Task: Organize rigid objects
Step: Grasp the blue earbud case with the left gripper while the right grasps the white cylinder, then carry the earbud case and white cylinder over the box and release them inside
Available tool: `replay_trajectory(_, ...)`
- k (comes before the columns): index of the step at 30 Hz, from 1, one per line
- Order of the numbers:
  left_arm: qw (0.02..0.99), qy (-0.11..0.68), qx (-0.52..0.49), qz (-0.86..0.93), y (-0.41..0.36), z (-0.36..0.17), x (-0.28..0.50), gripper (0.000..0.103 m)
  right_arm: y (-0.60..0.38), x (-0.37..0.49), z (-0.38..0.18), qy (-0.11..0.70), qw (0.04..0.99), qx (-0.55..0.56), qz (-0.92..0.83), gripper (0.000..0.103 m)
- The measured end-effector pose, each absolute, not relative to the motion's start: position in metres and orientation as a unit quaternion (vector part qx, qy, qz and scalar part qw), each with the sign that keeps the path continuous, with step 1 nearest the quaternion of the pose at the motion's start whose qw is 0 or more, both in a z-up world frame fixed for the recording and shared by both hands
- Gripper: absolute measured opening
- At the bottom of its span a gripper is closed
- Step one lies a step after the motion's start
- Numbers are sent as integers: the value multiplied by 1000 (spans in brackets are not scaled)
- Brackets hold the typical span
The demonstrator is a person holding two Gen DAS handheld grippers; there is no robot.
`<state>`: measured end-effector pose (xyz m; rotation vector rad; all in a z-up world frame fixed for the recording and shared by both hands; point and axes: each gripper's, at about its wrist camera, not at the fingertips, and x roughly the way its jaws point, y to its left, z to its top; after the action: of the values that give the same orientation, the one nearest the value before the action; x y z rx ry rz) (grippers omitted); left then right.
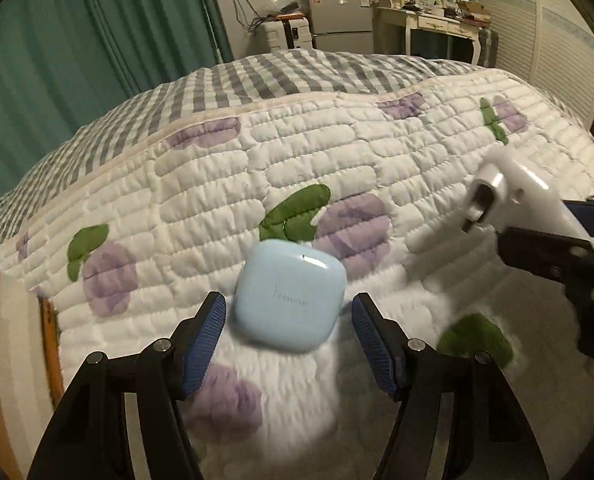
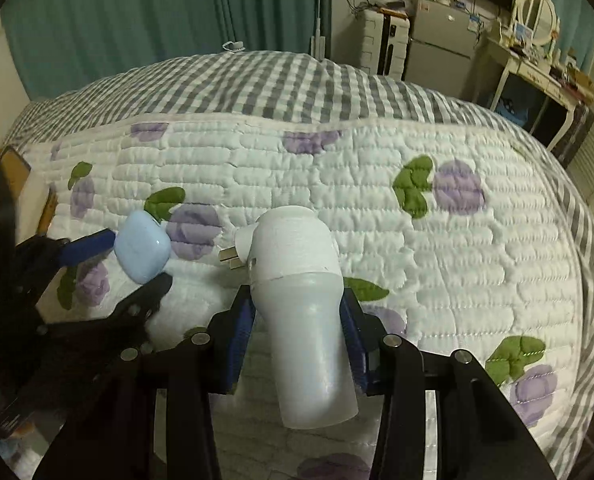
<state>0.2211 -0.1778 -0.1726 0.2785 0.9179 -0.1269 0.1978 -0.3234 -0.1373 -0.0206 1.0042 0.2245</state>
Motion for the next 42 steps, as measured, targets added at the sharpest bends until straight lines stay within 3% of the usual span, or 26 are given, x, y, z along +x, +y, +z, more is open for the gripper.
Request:
replay_trajectory(7,893,414,162,-69,-189,-173,213,65,-327,194,-136,474,874,-7,108,42)
replay_trajectory(9,893,415,165,-66,-190,-171,211,52,-327,192,-134,471,876,-11,106,42)
replay_trajectory(18,895,419,129,-76,-172,-147,187,52,-328,170,-115,453,887,-28,85,42)
replay_trajectory(24,907,397,101,-93,-159,-103,154,52,-321,143,-77,425,901,-34,77,42)
replay_trajectory(35,943,306,66,-116,-108,24,87,52,-281,75,22,369,925,-61,71,42)
replay_trajectory(42,954,279,56,-92,-50,65,57,52,-217,40,82,326,937,-76,104,42)
